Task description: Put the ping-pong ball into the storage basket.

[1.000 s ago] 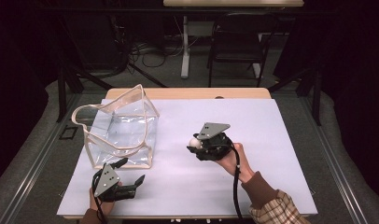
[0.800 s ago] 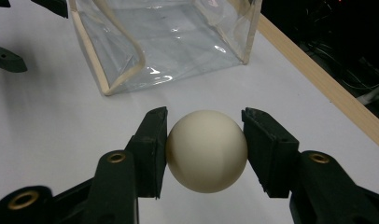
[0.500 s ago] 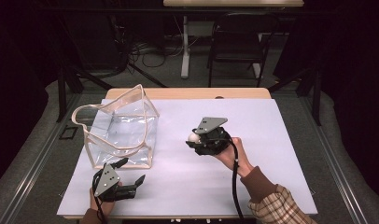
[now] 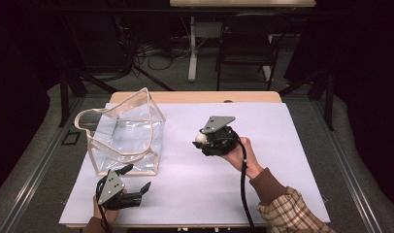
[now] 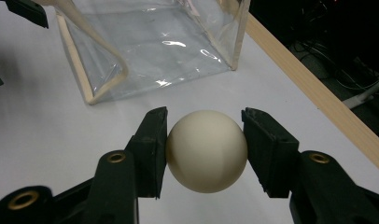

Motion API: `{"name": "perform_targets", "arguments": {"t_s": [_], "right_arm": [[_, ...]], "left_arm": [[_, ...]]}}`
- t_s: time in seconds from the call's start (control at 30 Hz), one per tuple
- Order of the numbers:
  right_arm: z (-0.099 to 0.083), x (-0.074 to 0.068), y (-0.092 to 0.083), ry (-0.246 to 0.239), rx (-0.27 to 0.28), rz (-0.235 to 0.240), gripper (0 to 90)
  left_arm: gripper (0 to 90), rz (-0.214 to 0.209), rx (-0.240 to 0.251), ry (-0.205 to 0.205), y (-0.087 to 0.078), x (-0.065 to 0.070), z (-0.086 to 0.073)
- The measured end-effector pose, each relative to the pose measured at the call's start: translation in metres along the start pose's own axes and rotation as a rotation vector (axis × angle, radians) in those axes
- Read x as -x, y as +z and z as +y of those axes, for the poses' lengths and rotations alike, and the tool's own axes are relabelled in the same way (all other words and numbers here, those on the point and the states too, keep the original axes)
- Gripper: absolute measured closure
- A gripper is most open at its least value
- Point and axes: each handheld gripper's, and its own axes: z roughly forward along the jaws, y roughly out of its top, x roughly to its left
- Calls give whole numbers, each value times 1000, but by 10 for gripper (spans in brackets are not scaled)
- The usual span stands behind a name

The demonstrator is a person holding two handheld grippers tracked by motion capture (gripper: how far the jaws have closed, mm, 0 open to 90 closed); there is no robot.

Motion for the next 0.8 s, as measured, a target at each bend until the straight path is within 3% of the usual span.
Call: {"name": "perform_targets", "arguments": {"t_s": [0.8], "right_arm": [[21, 11, 7, -25, -15, -12, 511]], "left_arm": [[159, 2, -1, 2, 0, 0, 0]]}}
